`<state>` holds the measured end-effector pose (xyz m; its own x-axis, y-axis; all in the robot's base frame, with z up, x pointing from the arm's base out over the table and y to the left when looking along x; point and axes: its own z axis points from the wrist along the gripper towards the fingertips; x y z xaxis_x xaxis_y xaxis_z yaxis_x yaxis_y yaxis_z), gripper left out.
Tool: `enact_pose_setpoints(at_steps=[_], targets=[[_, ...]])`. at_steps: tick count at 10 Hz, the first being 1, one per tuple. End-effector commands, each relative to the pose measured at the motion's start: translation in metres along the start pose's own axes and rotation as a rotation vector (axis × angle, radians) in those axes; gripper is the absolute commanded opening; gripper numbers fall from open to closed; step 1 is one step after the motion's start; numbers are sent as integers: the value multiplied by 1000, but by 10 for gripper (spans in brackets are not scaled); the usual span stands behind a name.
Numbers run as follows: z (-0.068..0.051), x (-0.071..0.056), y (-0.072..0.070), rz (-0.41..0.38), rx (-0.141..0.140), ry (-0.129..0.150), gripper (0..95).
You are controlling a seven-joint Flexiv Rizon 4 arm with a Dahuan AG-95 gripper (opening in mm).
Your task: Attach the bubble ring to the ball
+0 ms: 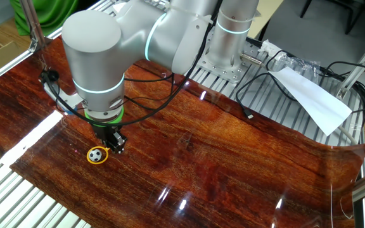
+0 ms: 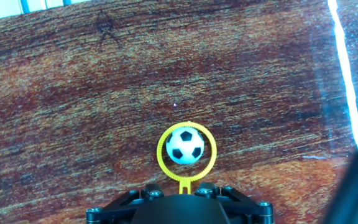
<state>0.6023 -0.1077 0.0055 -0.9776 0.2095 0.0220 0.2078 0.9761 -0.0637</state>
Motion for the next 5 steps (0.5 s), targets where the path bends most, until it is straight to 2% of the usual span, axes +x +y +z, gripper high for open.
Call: enact_pose_setpoints(at_steps=[1, 5], targets=[[1, 0, 0, 2, 0, 0, 380], [1, 0, 0, 4, -1, 6, 380]])
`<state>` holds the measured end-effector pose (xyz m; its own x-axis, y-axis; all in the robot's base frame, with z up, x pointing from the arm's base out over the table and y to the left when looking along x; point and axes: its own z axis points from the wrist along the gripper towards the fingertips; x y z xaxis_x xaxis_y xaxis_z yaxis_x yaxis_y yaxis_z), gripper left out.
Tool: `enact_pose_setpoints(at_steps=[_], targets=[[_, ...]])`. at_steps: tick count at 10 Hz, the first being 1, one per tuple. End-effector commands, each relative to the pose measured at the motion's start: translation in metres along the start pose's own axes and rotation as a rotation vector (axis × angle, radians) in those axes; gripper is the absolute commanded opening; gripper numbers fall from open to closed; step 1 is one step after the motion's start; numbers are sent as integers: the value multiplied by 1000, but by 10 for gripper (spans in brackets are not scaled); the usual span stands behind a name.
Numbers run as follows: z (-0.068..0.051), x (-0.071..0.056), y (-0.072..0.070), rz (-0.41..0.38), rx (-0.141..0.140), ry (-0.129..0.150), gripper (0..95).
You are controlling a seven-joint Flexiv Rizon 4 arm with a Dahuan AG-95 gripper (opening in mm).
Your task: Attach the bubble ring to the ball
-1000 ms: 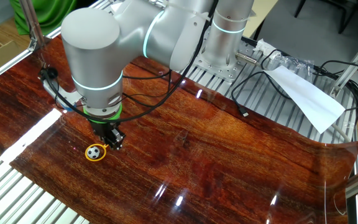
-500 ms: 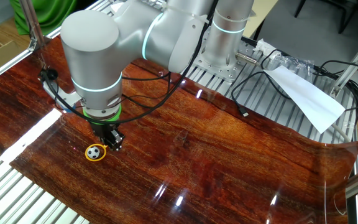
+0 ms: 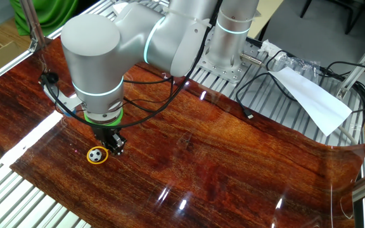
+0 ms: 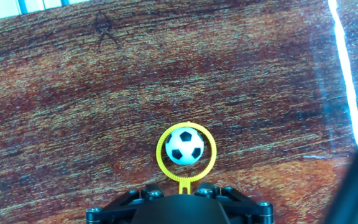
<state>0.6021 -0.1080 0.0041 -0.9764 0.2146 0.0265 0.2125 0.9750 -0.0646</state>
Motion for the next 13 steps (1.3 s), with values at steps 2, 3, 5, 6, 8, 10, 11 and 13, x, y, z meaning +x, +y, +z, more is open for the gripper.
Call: enact_pose_setpoints(at_steps=[2, 3, 5, 6, 8, 10, 11, 13], targets=[[0, 0, 0, -7, -6, 1, 190], [0, 0, 0, -7, -7, 0, 190], [0, 0, 0, -8, -7, -1, 190], [0, 0, 0, -8, -7, -1, 190], [0, 0, 0, -6, -7, -1, 190], [0, 0, 0, -4, -7, -1, 190], [1, 0, 0, -2, -7, -1, 190], [1, 0, 0, -2, -8, -1, 190]])
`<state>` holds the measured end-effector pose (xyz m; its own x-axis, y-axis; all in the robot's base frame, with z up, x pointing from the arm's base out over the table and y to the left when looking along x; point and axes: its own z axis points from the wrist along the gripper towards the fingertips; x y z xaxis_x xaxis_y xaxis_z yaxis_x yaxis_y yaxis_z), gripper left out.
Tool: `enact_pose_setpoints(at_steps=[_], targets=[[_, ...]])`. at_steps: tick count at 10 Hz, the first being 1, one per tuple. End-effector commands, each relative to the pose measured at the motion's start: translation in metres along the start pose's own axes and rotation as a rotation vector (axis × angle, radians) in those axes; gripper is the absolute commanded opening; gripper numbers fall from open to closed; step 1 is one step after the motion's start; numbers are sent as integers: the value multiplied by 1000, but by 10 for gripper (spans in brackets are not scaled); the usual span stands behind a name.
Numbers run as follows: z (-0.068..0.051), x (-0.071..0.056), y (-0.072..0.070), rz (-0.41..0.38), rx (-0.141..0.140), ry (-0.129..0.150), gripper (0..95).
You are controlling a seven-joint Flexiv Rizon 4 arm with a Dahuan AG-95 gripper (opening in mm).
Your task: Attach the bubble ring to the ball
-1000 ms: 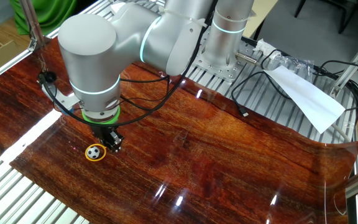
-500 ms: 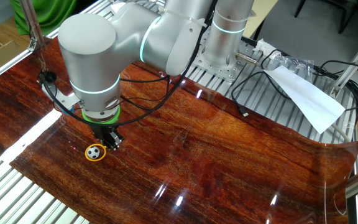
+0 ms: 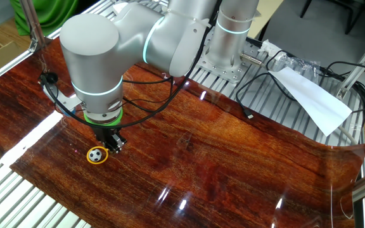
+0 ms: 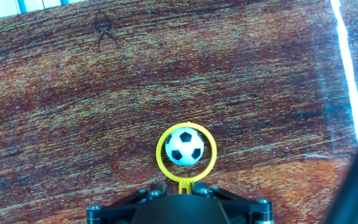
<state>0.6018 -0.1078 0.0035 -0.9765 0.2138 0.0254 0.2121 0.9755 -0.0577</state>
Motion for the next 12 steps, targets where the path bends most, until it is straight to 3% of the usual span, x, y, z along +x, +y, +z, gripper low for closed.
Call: enact_pose_setpoints(at_steps=[1, 3, 4, 12], targets=[[0, 0, 0, -2, -2, 0, 190], [0, 0, 0, -5, -3, 0, 190], [0, 0, 0, -6, -4, 0, 0], [1, -1, 0, -8, -8, -4, 0]])
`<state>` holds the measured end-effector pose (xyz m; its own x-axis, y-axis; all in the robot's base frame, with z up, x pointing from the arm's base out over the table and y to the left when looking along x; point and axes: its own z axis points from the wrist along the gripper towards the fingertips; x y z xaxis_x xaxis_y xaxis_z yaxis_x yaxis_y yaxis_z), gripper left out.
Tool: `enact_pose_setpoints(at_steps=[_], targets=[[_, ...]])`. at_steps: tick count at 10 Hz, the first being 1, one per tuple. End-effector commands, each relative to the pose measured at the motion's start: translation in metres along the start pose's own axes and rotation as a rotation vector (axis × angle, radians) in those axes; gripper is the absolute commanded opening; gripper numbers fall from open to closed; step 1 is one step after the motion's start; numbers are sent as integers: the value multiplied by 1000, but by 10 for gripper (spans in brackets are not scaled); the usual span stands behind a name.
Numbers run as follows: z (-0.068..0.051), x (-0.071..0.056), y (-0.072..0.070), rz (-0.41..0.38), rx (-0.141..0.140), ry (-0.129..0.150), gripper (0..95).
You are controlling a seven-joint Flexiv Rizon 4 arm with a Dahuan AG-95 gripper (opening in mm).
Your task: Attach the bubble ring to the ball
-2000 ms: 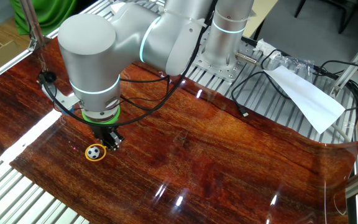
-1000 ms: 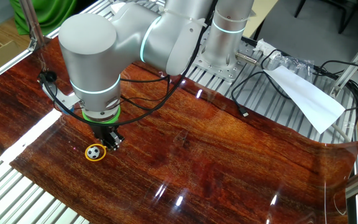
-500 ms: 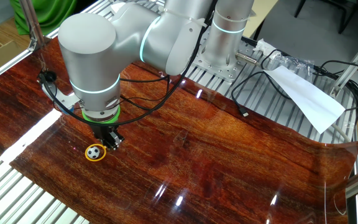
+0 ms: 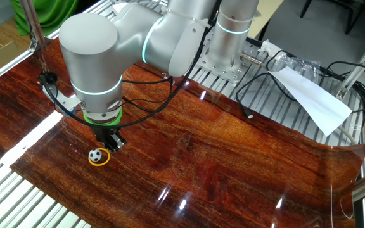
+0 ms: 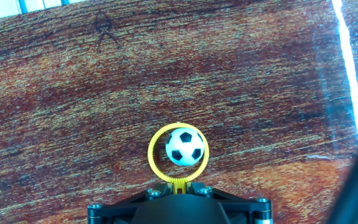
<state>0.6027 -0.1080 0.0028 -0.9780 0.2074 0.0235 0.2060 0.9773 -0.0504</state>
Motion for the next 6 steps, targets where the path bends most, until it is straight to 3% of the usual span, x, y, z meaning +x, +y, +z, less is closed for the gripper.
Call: enact_pose_setpoints(at_steps=[1, 6], targets=[[0, 0, 0, -1, -1, -4, 0], [0, 0, 0, -8, 1, -7, 0]])
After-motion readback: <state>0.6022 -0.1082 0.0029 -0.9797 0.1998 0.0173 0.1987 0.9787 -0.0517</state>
